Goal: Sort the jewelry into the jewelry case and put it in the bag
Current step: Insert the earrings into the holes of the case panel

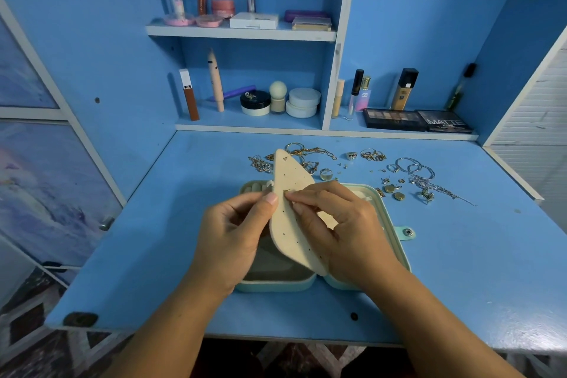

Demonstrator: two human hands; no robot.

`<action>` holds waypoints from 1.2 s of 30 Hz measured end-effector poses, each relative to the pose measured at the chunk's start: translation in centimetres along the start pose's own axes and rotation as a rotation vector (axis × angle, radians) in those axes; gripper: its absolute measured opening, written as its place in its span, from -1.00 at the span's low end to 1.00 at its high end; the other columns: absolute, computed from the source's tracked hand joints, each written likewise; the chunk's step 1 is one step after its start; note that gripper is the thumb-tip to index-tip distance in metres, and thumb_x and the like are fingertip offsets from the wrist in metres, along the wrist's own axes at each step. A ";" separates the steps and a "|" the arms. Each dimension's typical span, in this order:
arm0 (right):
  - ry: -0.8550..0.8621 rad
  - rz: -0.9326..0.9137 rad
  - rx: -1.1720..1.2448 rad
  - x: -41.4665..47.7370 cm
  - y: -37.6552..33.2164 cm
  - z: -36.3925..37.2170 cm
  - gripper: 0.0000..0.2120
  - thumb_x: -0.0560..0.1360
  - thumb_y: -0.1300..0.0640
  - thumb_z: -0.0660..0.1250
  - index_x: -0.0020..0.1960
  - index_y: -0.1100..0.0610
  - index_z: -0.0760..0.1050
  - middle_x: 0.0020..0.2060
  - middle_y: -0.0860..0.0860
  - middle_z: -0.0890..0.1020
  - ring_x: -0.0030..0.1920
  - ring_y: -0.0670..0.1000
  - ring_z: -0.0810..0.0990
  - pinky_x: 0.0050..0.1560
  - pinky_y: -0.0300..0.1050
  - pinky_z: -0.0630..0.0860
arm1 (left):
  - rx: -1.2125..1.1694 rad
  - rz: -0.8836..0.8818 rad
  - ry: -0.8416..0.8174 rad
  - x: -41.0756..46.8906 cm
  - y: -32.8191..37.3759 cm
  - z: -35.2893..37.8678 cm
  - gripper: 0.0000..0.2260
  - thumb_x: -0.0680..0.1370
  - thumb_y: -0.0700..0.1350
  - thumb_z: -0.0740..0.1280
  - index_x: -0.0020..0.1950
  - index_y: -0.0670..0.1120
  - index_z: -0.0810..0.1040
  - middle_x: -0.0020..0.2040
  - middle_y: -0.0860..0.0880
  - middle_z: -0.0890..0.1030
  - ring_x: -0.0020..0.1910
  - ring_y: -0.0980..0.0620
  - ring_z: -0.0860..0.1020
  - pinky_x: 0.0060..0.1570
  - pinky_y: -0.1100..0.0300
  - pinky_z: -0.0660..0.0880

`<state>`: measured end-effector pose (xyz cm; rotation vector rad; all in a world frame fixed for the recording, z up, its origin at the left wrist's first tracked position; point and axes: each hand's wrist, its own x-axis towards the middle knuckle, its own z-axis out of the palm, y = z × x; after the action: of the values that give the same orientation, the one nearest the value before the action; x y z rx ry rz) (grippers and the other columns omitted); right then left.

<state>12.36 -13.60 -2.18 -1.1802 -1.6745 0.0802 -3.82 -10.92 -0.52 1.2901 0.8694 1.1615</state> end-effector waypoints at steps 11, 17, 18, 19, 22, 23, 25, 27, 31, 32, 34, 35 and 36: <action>0.112 0.007 0.063 -0.5 0.4 -0.1 -0.83 0.49 0.24 0.35 0.06 0.19 0.64 -0.10 -0.02 0.64 -0.08 -0.18 0.59 -0.05 -0.37 0.47 | 0.150 0.076 -0.178 -0.2 1.1 0.4 -0.63 0.36 0.10 0.40 0.09 -0.04 0.66 -0.02 0.01 0.72 -0.01 0.06 0.67 -0.01 0.26 0.55; 0.125 0.066 0.105 -0.6 0.3 -0.4 -0.86 0.48 0.24 0.37 0.02 0.16 0.65 -0.13 -0.08 0.64 -0.10 -0.19 0.60 -0.07 -0.39 0.49 | 0.194 0.088 -0.161 -0.3 0.8 1.0 -0.57 0.34 0.14 0.39 0.10 -0.06 0.66 -0.06 0.04 0.72 -0.06 0.12 0.67 -0.07 0.31 0.53; 0.126 0.074 0.112 -0.6 0.3 -0.4 -0.86 0.49 0.21 0.37 0.02 0.15 0.65 -0.13 -0.10 0.64 -0.10 -0.19 0.61 -0.07 -0.38 0.49 | 0.198 0.090 -0.158 -0.4 0.8 1.0 -0.58 0.34 0.14 0.39 0.10 -0.05 0.67 -0.06 0.05 0.72 -0.06 0.11 0.67 -0.06 0.30 0.53; 0.125 0.084 0.122 -0.6 0.2 -0.4 -0.86 0.50 0.19 0.36 0.02 0.14 0.65 -0.13 -0.11 0.64 -0.10 -0.18 0.61 -0.08 -0.37 0.50 | 0.200 0.092 -0.158 -0.4 0.8 1.1 -0.60 0.34 0.14 0.39 0.09 -0.03 0.67 -0.06 0.05 0.72 -0.06 0.11 0.67 -0.06 0.30 0.54; 0.128 0.112 0.146 -0.7 0.1 -0.6 -0.83 0.49 0.16 0.32 0.02 0.13 0.65 -0.13 -0.14 0.63 -0.10 -0.16 0.62 -0.08 -0.35 0.52 | 0.197 0.097 -0.164 -0.5 1.0 1.4 -0.66 0.34 0.13 0.39 0.05 0.03 0.67 -0.06 0.08 0.72 -0.04 0.12 0.67 -0.05 0.31 0.55; 0.130 0.116 0.147 -0.7 0.1 -0.6 -0.83 0.49 0.16 0.32 0.02 0.13 0.65 -0.13 -0.14 0.64 -0.10 -0.16 0.62 -0.08 -0.35 0.52 | 0.198 0.101 -0.162 -0.5 1.0 1.4 -0.67 0.34 0.13 0.39 0.04 0.04 0.66 -0.06 0.08 0.72 -0.04 0.12 0.67 -0.06 0.31 0.55; 0.132 0.113 0.144 -0.7 0.1 -0.6 -0.85 0.50 0.19 0.34 0.02 0.14 0.65 -0.13 -0.13 0.64 -0.09 -0.16 0.62 -0.09 -0.36 0.51 | 0.210 0.110 -0.159 -0.5 1.0 1.5 -0.68 0.34 0.14 0.38 0.03 0.06 0.66 -0.06 0.09 0.72 -0.05 0.12 0.67 -0.06 0.30 0.55; 0.132 0.106 0.140 -0.8 0.1 -0.6 -0.85 0.50 0.21 0.35 0.03 0.14 0.64 -0.12 -0.11 0.64 -0.09 -0.17 0.62 -0.08 -0.36 0.51 | 0.214 0.117 -0.157 -0.5 1.0 1.5 -0.69 0.34 0.14 0.39 0.03 0.07 0.67 -0.07 0.08 0.72 -0.05 0.12 0.67 -0.07 0.30 0.55; 0.134 0.108 0.129 -0.9 -0.1 -0.6 -0.85 0.49 0.25 0.36 0.04 0.15 0.64 -0.12 -0.10 0.65 -0.08 -0.19 0.61 -0.06 -0.36 0.51 | 0.226 0.120 -0.153 -0.6 1.0 1.4 -0.65 0.34 0.15 0.38 0.05 0.05 0.66 -0.07 0.09 0.72 -0.06 0.13 0.67 -0.09 0.33 0.55; 0.134 0.107 0.121 -0.9 -0.1 -0.6 -0.85 0.49 0.25 0.36 0.03 0.15 0.64 -0.12 -0.10 0.65 -0.08 -0.20 0.61 -0.06 -0.37 0.51 | 0.228 0.120 -0.153 -0.6 1.1 1.5 -0.65 0.34 0.15 0.38 0.05 0.06 0.66 -0.07 0.09 0.72 -0.06 0.13 0.67 -0.09 0.34 0.54; 0.120 0.116 0.114 -0.8 -0.2 -0.7 -0.84 0.49 0.25 0.35 0.03 0.14 0.64 -0.12 -0.11 0.65 -0.08 -0.21 0.61 -0.07 -0.40 0.49 | 0.234 0.119 -0.157 -0.6 1.2 1.5 -0.65 0.34 0.15 0.38 0.06 0.07 0.65 -0.06 0.10 0.72 -0.05 0.14 0.67 -0.09 0.34 0.54; 0.108 0.136 0.124 -0.8 -0.3 -0.8 -0.84 0.49 0.24 0.35 0.03 0.12 0.64 -0.13 -0.11 0.65 -0.08 -0.20 0.61 -0.08 -0.40 0.48 | 0.239 0.116 -0.157 -0.6 1.1 1.5 -0.66 0.35 0.14 0.40 0.06 0.07 0.65 -0.06 0.11 0.71 -0.04 0.14 0.67 -0.09 0.34 0.54; 0.091 0.179 0.157 -0.8 -0.5 -0.9 -0.85 0.50 0.23 0.33 0.02 0.09 0.64 -0.14 -0.11 0.66 -0.09 -0.18 0.62 -0.09 -0.40 0.48 | 0.240 0.109 -0.153 -0.6 1.1 1.5 -0.70 0.36 0.11 0.42 0.06 0.08 0.65 -0.06 0.12 0.71 -0.03 0.14 0.67 -0.08 0.33 0.54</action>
<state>12.71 -14.85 -2.05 -1.1943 -1.4541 0.2611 -2.69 -11.99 0.70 1.6174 0.8527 1.0494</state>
